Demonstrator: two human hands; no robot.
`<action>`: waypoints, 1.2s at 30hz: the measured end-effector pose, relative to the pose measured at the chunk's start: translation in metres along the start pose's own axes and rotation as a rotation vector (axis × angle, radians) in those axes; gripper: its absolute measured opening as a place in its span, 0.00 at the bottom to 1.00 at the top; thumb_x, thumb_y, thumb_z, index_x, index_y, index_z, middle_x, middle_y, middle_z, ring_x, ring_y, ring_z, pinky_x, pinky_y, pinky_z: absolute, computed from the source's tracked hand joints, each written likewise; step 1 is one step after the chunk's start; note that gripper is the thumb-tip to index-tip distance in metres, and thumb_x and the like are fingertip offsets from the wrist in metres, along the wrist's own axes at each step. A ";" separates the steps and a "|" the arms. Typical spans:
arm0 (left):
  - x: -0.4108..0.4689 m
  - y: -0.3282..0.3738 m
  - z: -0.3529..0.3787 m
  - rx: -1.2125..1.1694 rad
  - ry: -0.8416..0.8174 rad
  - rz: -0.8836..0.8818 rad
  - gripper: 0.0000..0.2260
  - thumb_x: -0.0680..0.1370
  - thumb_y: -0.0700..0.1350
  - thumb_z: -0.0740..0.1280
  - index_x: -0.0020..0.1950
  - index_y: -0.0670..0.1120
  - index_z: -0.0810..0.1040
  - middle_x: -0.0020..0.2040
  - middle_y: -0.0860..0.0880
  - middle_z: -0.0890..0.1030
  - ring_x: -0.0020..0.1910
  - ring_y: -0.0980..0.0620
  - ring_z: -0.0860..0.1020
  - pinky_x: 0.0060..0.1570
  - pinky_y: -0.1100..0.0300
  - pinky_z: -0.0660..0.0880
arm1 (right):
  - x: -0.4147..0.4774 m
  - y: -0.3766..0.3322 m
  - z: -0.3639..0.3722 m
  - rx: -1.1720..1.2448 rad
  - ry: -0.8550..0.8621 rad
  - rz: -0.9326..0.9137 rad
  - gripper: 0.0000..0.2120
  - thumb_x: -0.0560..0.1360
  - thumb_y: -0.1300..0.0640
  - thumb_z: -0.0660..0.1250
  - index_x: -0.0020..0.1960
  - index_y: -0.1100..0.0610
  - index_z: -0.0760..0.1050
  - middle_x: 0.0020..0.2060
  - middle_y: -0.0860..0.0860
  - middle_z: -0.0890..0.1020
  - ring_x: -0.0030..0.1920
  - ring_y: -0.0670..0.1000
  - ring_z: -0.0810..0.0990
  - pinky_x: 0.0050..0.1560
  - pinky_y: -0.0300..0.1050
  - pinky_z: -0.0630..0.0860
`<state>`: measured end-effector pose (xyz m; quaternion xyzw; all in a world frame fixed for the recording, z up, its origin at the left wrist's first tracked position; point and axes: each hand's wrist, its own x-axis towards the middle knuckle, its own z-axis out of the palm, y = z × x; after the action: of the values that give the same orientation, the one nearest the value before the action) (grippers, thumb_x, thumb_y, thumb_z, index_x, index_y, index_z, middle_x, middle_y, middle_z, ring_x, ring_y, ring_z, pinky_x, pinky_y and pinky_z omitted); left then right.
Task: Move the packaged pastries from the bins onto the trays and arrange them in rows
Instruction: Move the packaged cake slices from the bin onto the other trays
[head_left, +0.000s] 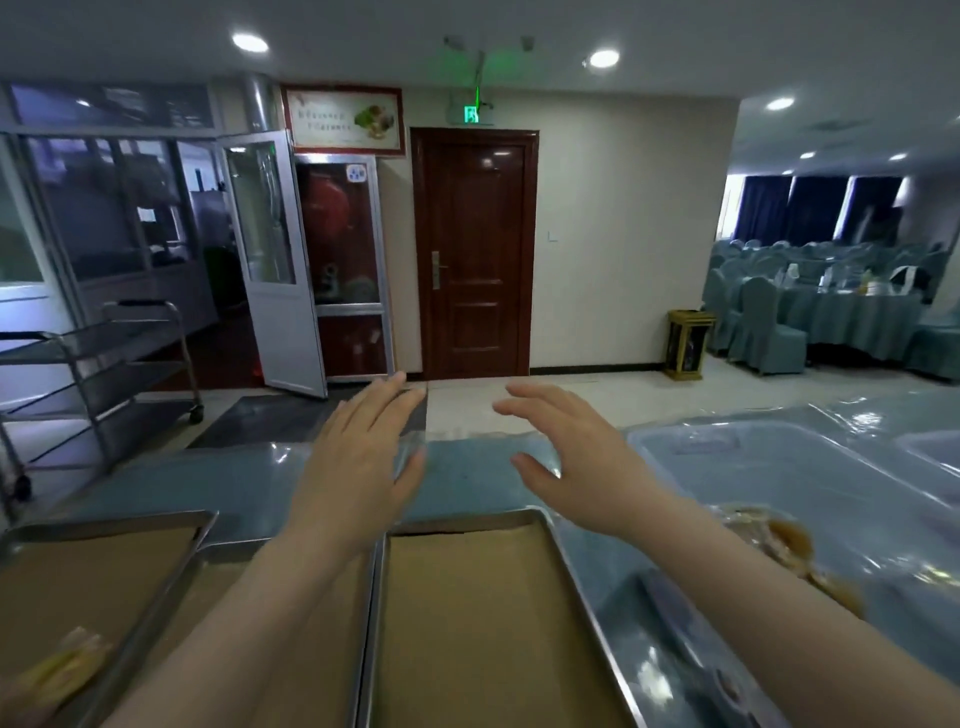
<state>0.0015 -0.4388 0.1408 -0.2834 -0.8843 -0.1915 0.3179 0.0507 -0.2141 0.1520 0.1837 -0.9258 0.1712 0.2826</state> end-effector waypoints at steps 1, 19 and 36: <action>0.003 0.016 0.013 -0.019 0.004 -0.006 0.25 0.76 0.46 0.65 0.73 0.48 0.64 0.74 0.50 0.62 0.73 0.52 0.59 0.70 0.56 0.52 | -0.009 0.020 -0.006 -0.025 -0.038 -0.007 0.23 0.76 0.53 0.65 0.70 0.46 0.67 0.71 0.44 0.66 0.69 0.45 0.62 0.66 0.35 0.55; 0.009 0.221 0.152 -0.398 -0.142 -0.097 0.24 0.77 0.49 0.63 0.72 0.54 0.62 0.75 0.56 0.57 0.73 0.55 0.57 0.73 0.53 0.55 | -0.176 0.253 -0.088 -0.221 -0.154 0.396 0.24 0.75 0.54 0.68 0.69 0.49 0.68 0.67 0.46 0.71 0.67 0.51 0.69 0.63 0.46 0.67; 0.010 0.302 0.262 -0.310 -0.639 -0.456 0.35 0.74 0.59 0.62 0.76 0.58 0.47 0.76 0.59 0.37 0.75 0.56 0.43 0.73 0.51 0.49 | -0.167 0.431 -0.039 -0.125 -0.500 0.666 0.23 0.76 0.52 0.64 0.69 0.52 0.63 0.63 0.57 0.70 0.50 0.59 0.78 0.46 0.51 0.76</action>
<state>0.0642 -0.0672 0.0056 -0.1700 -0.9392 -0.2901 -0.0690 0.0095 0.2191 -0.0076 -0.1074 -0.9833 0.1467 -0.0111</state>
